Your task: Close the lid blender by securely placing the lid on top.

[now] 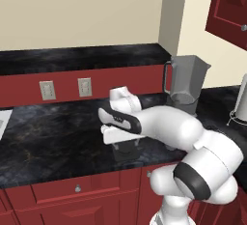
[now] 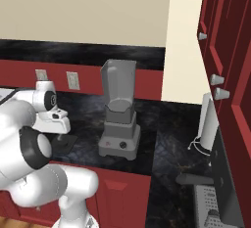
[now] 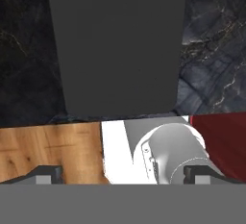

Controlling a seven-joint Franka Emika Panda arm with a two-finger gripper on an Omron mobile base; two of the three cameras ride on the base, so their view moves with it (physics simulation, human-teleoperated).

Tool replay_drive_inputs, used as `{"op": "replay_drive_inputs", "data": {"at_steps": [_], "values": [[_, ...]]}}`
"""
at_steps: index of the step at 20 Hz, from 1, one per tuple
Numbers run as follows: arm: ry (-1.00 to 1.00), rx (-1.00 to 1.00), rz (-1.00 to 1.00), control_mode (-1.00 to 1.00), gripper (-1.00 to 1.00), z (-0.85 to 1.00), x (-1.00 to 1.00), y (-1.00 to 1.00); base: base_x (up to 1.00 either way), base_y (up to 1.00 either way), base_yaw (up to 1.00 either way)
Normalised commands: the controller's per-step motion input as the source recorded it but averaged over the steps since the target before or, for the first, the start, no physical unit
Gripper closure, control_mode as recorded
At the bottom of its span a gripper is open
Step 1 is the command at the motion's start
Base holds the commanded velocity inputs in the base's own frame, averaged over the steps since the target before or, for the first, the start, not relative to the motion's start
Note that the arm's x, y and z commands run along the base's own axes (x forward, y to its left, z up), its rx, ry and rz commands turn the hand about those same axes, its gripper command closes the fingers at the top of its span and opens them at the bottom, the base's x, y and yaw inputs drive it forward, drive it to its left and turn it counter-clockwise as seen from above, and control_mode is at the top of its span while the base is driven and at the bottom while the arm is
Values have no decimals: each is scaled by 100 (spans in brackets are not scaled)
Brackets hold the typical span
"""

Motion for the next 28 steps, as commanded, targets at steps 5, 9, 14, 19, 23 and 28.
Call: {"op": "replay_drive_inputs", "data": {"at_steps": [5,9,14,19,23,28], "values": [[-1,0,0,-100,-100,-17,23,4,0,0,0],[-5,0,0,-100,-100,-27,13,0,0,0,0],[-5,0,0,-100,-100,-28,24,0,0,0,0],[-5,1,0,-100,-100,-24,14,-7,0,0,0],[-6,2,0,-100,-100,-16,7,-7,0,0,0],[-8,3,0,-100,-100,-10,1,-17,0,0,0]]}}
